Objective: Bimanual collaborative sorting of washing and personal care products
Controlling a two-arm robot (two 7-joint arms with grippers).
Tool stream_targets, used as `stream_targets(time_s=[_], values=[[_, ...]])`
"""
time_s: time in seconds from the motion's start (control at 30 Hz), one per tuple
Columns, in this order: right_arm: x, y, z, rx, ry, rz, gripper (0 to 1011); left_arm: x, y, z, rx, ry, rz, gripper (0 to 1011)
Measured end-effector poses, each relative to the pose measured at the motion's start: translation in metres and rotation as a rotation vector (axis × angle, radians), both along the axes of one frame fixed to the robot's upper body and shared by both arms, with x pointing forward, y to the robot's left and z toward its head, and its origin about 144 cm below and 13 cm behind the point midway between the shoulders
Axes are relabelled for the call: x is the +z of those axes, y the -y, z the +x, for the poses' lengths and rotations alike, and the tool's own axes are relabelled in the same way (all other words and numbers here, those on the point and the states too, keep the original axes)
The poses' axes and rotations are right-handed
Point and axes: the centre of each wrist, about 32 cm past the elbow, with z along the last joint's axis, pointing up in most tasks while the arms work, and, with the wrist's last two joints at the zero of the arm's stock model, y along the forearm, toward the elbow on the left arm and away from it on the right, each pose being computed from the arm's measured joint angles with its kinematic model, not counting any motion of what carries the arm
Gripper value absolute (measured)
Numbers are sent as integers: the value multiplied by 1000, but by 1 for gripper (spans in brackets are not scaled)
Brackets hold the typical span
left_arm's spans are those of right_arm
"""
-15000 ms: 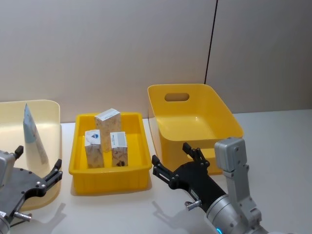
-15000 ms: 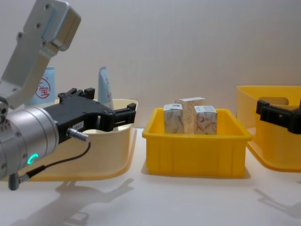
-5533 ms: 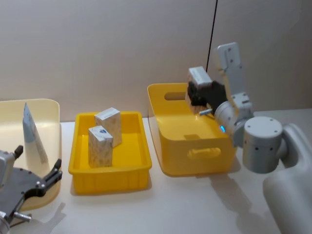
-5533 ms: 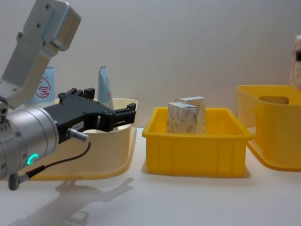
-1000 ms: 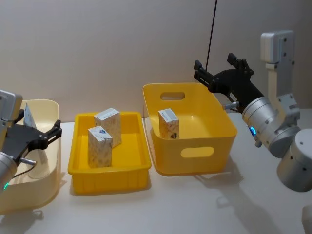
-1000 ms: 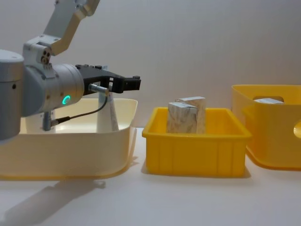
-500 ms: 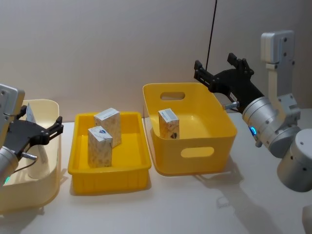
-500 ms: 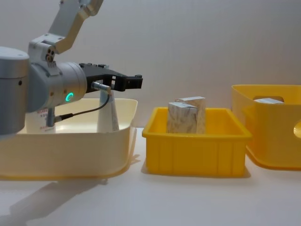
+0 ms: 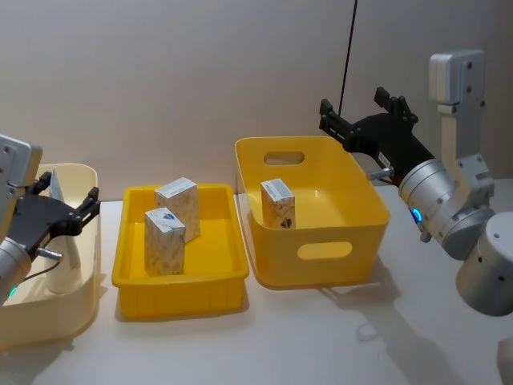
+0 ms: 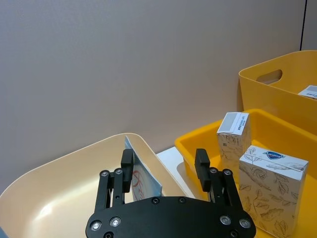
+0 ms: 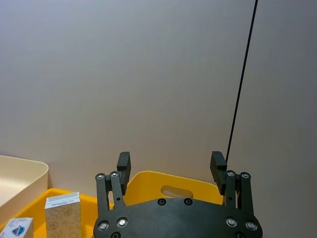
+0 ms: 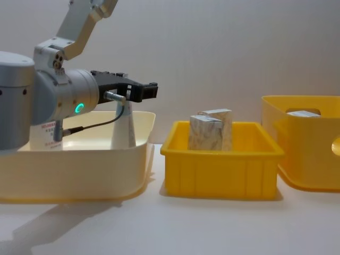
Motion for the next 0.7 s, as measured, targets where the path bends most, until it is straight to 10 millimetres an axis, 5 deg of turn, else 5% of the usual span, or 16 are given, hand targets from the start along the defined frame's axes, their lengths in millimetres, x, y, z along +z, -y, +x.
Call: stream_targets(time_s=[0.7], values=[[0, 0, 0, 0, 0, 0, 1001, 0, 0, 1, -2, 0, 1, 155]])
